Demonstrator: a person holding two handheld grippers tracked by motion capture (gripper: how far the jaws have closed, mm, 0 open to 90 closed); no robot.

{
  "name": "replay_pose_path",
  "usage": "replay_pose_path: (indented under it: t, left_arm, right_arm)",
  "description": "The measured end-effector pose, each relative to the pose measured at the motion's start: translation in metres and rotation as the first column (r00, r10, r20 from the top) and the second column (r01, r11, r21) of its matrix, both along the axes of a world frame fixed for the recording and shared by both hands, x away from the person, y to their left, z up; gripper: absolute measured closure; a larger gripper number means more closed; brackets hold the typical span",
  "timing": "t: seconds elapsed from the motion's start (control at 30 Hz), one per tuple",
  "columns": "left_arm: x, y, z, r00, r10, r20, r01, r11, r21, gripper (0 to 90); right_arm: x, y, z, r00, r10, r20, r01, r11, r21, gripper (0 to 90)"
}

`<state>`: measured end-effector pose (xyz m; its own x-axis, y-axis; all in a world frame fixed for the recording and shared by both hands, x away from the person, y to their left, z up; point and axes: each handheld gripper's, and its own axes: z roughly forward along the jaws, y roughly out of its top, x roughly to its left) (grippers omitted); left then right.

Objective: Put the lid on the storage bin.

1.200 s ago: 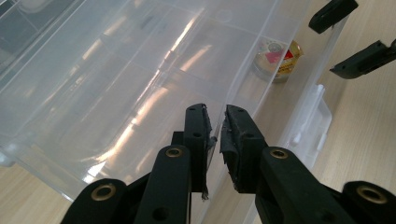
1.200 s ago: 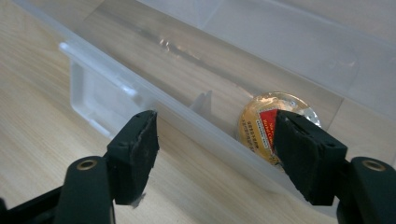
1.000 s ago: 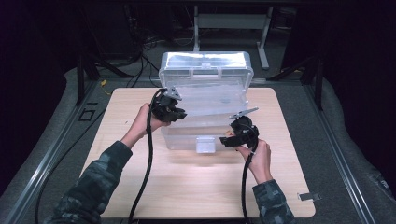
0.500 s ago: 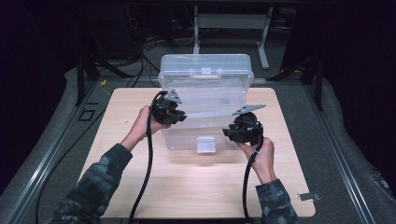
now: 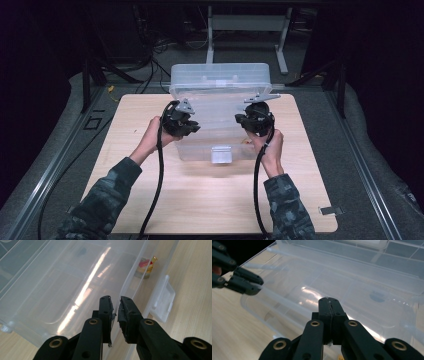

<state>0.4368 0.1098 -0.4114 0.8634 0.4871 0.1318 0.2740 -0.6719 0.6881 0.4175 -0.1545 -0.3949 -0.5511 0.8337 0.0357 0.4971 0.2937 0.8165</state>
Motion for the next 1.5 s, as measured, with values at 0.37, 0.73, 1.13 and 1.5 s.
replay_pose_path:
  t: [0.37,0.73,1.13,1.5]
  left_arm:
    - [-0.008,-0.001,-0.008,0.9998,-0.020,-0.006,0.020,0.9993,0.033,80.0]
    - [-0.016,-0.001,-0.016,0.9995,0.030,-0.009,-0.029,0.9994,0.020,76.4]
    - [-0.032,0.019,-0.002,0.9940,0.097,-0.049,-0.099,0.9947,-0.028,51.3]
    - [-0.054,0.035,0.007,0.9958,0.066,-0.064,-0.069,0.9963,-0.051,32.8]
  right_arm:
    - [0.010,0.003,0.002,0.9997,-0.018,0.015,0.017,1.000,0.022,90.0]
    - [0.005,0.005,-0.002,0.9995,-0.028,0.011,0.028,1.000,-0.009,90.0]
    - [0.003,0.005,-0.007,0.9997,-0.020,-0.014,0.019,1.000,-0.021,90.0]
    - [-0.002,0.005,-0.009,0.9996,-0.018,-0.021,0.017,0.999,-0.040,90.0]
